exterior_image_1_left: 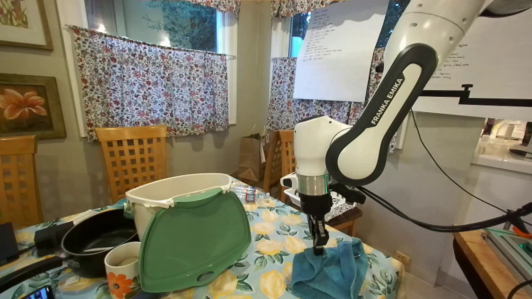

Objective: Put the silver spoon on the blue towel then fold the towel twice.

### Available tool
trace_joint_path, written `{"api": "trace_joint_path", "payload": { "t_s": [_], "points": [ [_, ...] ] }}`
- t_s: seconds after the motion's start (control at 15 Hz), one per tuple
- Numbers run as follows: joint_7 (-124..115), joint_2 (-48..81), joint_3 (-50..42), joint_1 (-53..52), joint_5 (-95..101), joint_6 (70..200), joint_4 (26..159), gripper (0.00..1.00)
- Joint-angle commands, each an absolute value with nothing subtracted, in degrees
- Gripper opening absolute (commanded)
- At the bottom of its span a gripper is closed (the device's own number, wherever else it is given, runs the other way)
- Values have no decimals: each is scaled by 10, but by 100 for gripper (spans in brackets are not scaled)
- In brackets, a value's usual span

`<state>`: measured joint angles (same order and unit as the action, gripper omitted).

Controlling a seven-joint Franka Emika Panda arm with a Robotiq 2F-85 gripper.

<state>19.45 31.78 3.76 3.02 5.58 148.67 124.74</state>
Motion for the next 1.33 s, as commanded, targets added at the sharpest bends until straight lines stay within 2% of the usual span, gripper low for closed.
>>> {"api": "trace_joint_path", "payload": {
  "t_s": [0.0,0.6,0.93,1.07,1.13,1.2,1.27],
  "points": [
    [149,344,16,9,71,1490,1217,36],
    [131,311,8,1,76,1548,1241,98],
    [167,328,41,30,54,1600,1226,100],
    [179,336,57,39,49,1590,1217,76],
    [185,338,66,44,47,1584,1216,71],
    [188,339,69,45,48,1578,1215,76],
    [190,339,72,46,51,1571,1215,90]
  ]
}}
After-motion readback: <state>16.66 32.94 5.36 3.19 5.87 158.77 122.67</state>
